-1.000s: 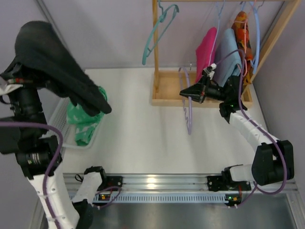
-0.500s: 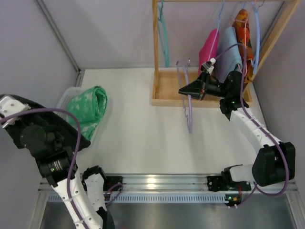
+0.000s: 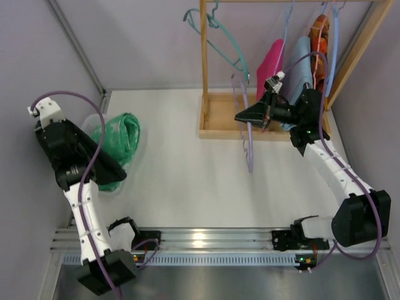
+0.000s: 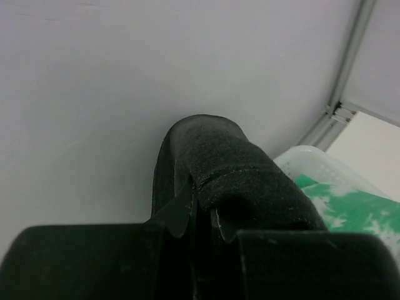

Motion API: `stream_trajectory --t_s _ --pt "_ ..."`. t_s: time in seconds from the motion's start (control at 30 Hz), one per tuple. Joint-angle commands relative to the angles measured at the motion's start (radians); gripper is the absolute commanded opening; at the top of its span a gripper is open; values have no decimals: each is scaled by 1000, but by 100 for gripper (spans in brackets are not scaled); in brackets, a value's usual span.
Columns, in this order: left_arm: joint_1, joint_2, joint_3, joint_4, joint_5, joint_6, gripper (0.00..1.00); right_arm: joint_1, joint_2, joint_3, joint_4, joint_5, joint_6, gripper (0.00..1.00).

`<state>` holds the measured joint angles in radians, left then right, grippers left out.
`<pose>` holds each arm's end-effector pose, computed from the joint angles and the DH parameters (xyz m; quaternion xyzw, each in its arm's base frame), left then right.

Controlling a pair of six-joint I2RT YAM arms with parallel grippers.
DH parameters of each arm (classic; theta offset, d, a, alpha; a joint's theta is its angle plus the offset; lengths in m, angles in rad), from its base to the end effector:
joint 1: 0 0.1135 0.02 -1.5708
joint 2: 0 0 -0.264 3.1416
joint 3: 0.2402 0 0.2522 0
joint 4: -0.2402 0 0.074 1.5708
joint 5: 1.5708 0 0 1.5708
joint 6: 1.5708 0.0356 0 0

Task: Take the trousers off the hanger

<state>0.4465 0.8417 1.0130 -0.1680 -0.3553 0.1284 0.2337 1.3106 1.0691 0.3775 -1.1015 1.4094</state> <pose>0.1594 0.0900 0.4116 -0.2336 0.6662 0.3173 0.6332 0.2782 0.0989 0.3805 -0.0175 0.6849 0.7045 0.1854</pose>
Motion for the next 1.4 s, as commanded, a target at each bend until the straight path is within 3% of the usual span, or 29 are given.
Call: stream_trajectory --t_s 0.0,0.17,0.3,0.33,0.4,0.47,0.53,0.67,0.83,0.97,1.13,1.37 --pt "-14 152 53 150 121 -64 0 16 -74 75 -31 0 -67 0" --pt "-135 295 4 214 78 -27 1 18 -119 107 -140 8 -147 0" --pt "-198 391 -27 229 44 -18 20 15 -143 121 -238 8 -202 0" --pt "-206 423 -24 219 56 -19 36 13 -155 118 -255 6 -208 0" --pt "-213 448 25 110 93 -22 53 9 -175 103 -258 6 -208 0" --pt "-227 442 45 38 157 -32 81 6 -183 107 -259 3 -208 0" --pt "-232 404 47 33 237 -42 97 4 -177 136 -279 6 -214 0" --pt "-229 256 55 25 351 -50 99 -11 -168 238 -522 37 -351 0" --pt "-232 174 128 -10 594 -68 99 -30 -178 203 -597 -12 -357 0" --pt "-235 166 182 -25 656 -111 99 -86 -183 158 -683 -49 -385 0" --pt "-247 184 223 -24 680 -157 99 -137 -200 124 -597 -64 -339 0" --pt "-316 186 242 -24 681 -156 99 -148 -99 299 -427 -57 -212 0"
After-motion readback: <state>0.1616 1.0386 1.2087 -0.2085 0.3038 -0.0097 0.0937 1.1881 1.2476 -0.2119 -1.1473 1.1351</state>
